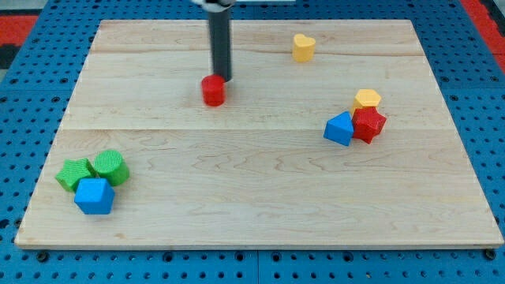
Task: Move the red circle into the green circle
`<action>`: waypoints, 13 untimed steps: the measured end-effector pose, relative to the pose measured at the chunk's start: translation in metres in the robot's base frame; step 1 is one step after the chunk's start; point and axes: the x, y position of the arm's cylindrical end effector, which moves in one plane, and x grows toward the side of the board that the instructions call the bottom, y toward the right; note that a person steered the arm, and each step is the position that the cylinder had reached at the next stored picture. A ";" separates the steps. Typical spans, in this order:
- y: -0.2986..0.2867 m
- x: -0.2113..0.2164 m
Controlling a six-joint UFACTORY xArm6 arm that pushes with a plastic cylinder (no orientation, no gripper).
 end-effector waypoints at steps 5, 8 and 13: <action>-0.098 0.118; -0.113 0.117; 0.036 0.080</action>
